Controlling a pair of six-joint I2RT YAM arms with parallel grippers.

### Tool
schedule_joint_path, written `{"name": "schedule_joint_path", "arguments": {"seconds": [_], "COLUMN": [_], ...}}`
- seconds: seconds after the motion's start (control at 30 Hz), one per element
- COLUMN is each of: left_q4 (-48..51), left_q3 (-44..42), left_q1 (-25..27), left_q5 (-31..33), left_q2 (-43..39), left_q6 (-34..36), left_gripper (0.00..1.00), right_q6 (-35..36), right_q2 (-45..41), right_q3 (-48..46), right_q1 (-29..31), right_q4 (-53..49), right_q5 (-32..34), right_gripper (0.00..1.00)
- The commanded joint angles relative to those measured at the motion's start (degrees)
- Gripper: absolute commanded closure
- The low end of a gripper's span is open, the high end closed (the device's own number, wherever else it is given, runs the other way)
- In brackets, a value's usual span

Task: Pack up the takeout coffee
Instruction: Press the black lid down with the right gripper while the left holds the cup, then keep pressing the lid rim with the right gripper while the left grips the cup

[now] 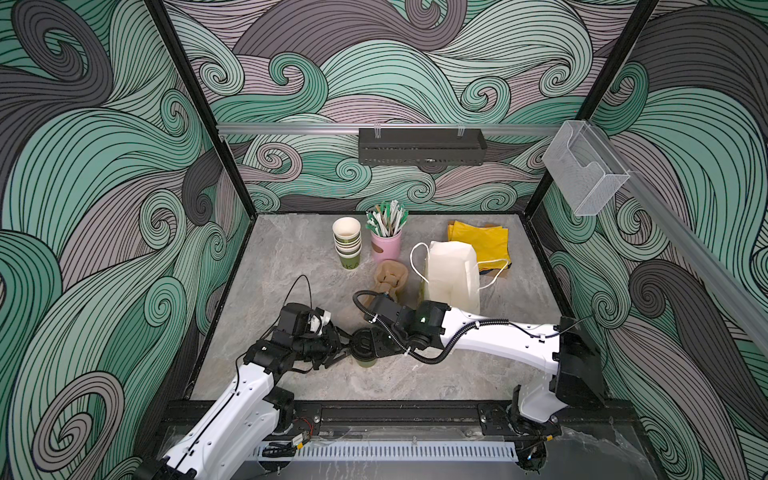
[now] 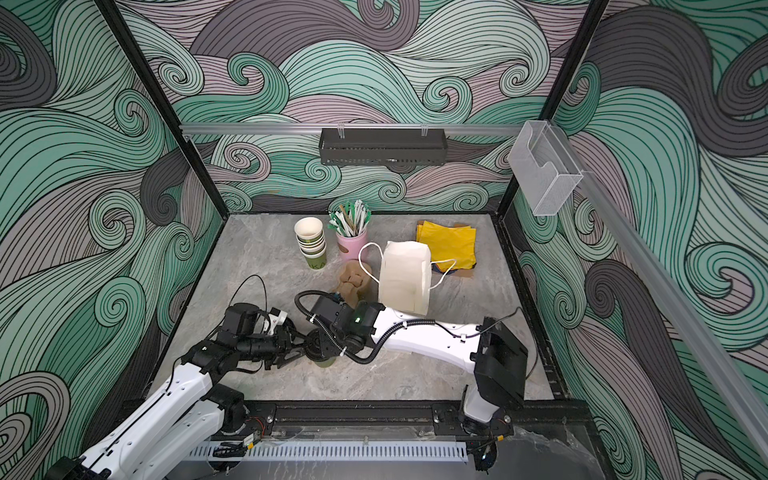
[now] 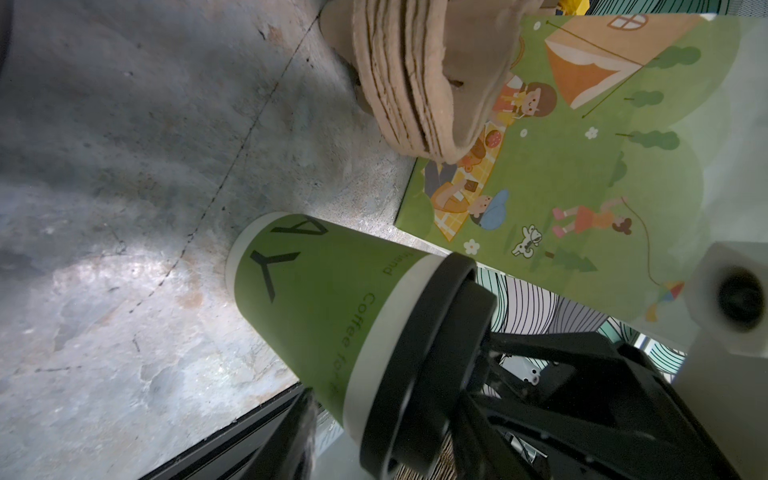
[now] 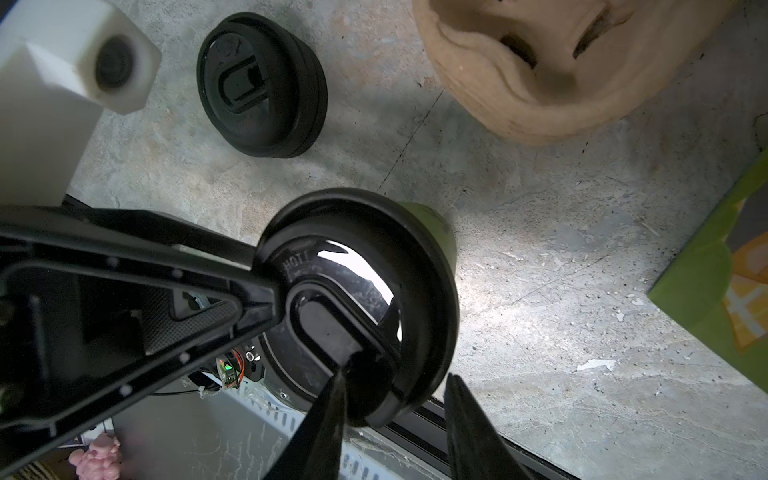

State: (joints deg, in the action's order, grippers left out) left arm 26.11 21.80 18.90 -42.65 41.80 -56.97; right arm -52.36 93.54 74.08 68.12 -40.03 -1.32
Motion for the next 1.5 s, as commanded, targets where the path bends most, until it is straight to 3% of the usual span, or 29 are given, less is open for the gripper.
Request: {"name": "schedule_joint_path", "arguments": {"seconds": [0.0, 0.77, 1.17, 1.47], "left_q4": [2.45, 2.29, 1.28, -1.05], "left_q3": [1.08, 2.28, 3.22, 3.81], "left_q1": [0.43, 0.52, 0.52, 0.47], "left_q5": [1.10, 0.29, -0.21, -2.14], "left_q2": [0.56, -0.01, -0.39, -0.73], "left_q6": [1.39, 1.87, 1.94, 1.69], "left_gripper": [0.49, 0.51, 0.45, 0.36], "right_q6": [-1.36, -1.80, 5.69, 5.20], "right_q2": [1.41, 4.25, 0.06, -1.38], "right_q3": [-0.70, -1.00, 6.04, 4.34], "right_q1": [-0.53, -1.23, -1.65, -2.28], "right_q4": [-3.55, -7.45, -6.83, -5.72], "right_q5": [0.79, 0.35, 1.76, 1.06], "right_gripper": [0.60, 0.64, 0.48, 0.46]}}
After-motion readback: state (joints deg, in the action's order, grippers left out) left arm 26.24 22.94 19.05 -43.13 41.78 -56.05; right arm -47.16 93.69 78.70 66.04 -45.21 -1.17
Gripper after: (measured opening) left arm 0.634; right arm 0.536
